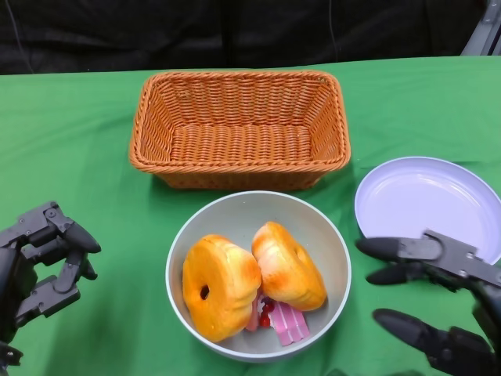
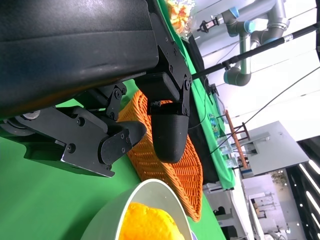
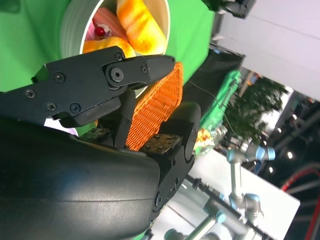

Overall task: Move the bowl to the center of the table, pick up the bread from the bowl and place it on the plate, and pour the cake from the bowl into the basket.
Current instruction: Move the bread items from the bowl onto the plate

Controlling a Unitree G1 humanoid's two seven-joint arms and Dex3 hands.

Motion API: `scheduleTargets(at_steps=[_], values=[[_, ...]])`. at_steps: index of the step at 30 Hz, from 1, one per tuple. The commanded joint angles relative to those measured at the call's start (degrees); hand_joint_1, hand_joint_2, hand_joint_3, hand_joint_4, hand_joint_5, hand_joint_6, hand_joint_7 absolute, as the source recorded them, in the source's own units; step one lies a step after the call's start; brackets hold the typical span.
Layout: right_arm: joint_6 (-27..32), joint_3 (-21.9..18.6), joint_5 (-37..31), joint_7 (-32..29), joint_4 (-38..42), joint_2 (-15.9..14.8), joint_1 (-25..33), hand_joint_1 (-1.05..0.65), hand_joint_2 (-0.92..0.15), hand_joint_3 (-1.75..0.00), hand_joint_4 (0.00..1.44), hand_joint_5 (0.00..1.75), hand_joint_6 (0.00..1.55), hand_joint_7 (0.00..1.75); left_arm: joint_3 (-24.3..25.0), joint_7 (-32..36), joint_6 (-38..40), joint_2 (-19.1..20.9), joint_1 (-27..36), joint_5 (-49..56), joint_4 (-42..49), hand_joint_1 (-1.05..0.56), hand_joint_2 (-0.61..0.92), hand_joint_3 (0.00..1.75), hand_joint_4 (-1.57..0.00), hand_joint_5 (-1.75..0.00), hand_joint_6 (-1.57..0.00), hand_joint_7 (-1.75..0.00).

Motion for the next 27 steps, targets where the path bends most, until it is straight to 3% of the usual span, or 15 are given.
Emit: scheduleTargets(at_steps=[1,3,6,8,15,27], values=[[3.3,1.0,-3.0,-0.1,-2.4,-0.8,-1.7,-0.6,-0.92,-0.08,0.47,0.44,0.5,0.1,0.3,0.6,-0.4,0.1,-0.7,-0.7,0.6,0.02,0.7,0.9,-0.76,-1.66,-0.75,-1.4],[4.1,1.2,-3.3,-0.2,-2.8,-0.8,-1.8,-0.6,-0.92,-0.08,0.47,0.43,0.5,0.09,0.3,0.6,-0.4,0.1,-0.7,-0.7,0.7,0.02,0.7,0.9,-0.76,-1.66,-0.75,-1.4],[12.1,4.8,-12.1,0.4,-5.0,-0.3,-5.6,-0.69,-0.92,-0.08,0.41,0.38,0.45,0.05,0.1,1.2,-1.5,0.3,-1.2,0.6,1.8,0.02,0.7,0.91,-0.76,-1.65,-0.75,-1.39],[14.3,5.7,-13.8,0.5,-5.7,-0.2,-6.3,-0.71,-0.92,-0.07,0.39,0.36,0.45,0.04,0.1,1.3,-1.8,0.4,-1.3,0.8,2.2,0.02,0.69,0.92,-0.77,-1.65,-0.75,-1.39],[27.1,14.7,-30.5,5.7,-4.0,0.3,-16.4,-0.84,-0.92,-0.16,0.39,0.29,0.31,0.0,-0.4,0.9,-3.5,0.6,-2.3,1.3,4.5,0.03,0.68,0.96,-0.77,-1.65,-0.73,-1.41],[32.1,19.2,-36.6,8.7,4.6,1.7,-26.2,-0.86,-0.92,-0.17,0.44,0.24,0.34,0.01,-1.1,1.2,-2.7,0.3,-2.5,1.5,4.7,0.06,0.7,0.94,-0.74,-1.67,-0.72,-1.42]])
